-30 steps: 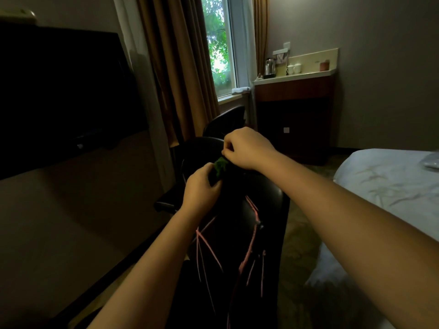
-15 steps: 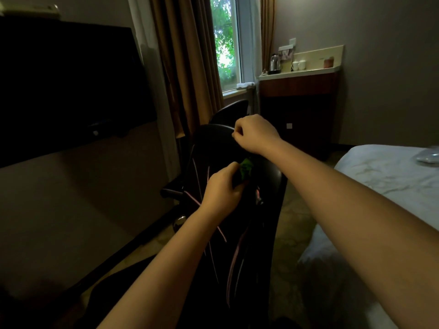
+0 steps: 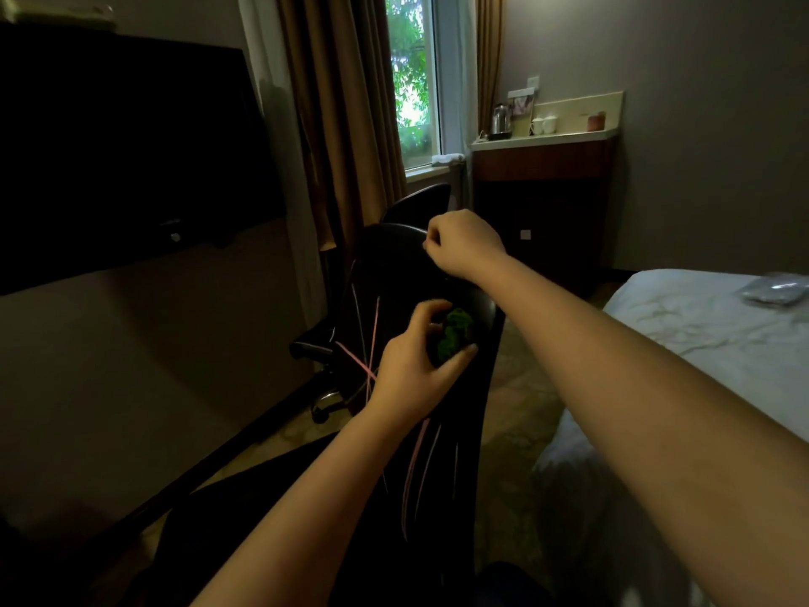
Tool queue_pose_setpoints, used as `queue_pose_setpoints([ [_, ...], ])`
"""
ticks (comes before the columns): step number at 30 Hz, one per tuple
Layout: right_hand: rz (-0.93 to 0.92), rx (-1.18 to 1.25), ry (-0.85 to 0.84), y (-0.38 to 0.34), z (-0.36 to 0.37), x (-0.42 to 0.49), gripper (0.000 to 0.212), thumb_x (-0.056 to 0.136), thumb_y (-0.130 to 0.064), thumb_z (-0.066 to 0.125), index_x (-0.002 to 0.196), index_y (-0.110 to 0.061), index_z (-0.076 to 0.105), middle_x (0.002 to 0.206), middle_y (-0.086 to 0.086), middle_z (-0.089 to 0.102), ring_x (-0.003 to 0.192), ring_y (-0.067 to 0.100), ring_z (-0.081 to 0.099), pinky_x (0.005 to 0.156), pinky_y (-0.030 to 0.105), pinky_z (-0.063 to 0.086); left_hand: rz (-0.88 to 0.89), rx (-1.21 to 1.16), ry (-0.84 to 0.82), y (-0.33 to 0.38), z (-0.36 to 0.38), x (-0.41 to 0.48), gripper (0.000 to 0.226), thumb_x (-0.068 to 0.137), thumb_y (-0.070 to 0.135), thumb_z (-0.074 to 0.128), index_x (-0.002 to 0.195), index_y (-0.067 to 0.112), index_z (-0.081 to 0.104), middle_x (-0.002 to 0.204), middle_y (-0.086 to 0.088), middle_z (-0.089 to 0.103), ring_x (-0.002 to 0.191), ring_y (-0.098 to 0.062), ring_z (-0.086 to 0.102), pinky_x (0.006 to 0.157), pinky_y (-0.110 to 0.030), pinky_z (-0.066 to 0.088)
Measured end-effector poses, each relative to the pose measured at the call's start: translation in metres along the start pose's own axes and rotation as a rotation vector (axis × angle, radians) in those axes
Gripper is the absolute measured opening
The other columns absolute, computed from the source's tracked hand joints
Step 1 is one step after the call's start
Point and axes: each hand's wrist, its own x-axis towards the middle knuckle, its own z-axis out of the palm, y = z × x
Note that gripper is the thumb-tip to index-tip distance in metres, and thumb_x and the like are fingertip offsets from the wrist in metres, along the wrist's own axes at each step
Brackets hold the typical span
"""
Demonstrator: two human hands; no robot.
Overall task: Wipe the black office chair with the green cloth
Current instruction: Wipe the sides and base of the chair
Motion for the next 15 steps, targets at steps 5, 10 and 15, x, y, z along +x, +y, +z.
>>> queue_pose_setpoints([
  [5, -0.005, -0.003, -0.020, 0.0000, 0.0020, 0.0029, 0.018, 0.095, -0.026, 0.054, 0.087, -0.016, 0.066, 0.083, 0.001, 0.057, 0.084, 0.025, 0.060, 0.063, 0.031, 0.043, 0.030, 0.089, 0.064, 0.0026, 0.0024, 0.0078, 0.035, 0.087, 0.023, 0.073, 0.118, 0.011, 0.063, 0.118, -0.002, 0.059, 0.108, -0.013, 0.057, 0.092, -0.023, 0.048],
  [10, 0.009, 0.029, -0.020, 0.0022, 0.0018, 0.0034, 0.017, 0.095, -0.026, 0.056, 0.082, -0.018, 0.064, 0.080, -0.001, 0.056, 0.083, 0.023, 0.059, 0.065, 0.031, 0.043, 0.030, 0.096, 0.070, 0.0026, 0.0047, 0.0086, 0.028, 0.086, 0.020, 0.072, 0.111, 0.008, 0.064, 0.109, -0.005, 0.062, 0.102, -0.017, 0.059, 0.090, -0.037, 0.051],
  [15, 0.033, 0.067, -0.008, 0.0050, 0.0024, 0.0067, 0.015, 0.094, -0.026, 0.058, 0.087, -0.016, 0.067, 0.085, 0.000, 0.059, 0.086, 0.022, 0.060, 0.068, 0.029, 0.044, 0.069, 0.138, 0.046, -0.0051, 0.0082, 0.0079, 0.029, 0.088, 0.021, 0.069, 0.115, 0.010, 0.062, 0.109, -0.003, 0.061, 0.100, -0.015, 0.058, 0.087, -0.034, 0.050],
])
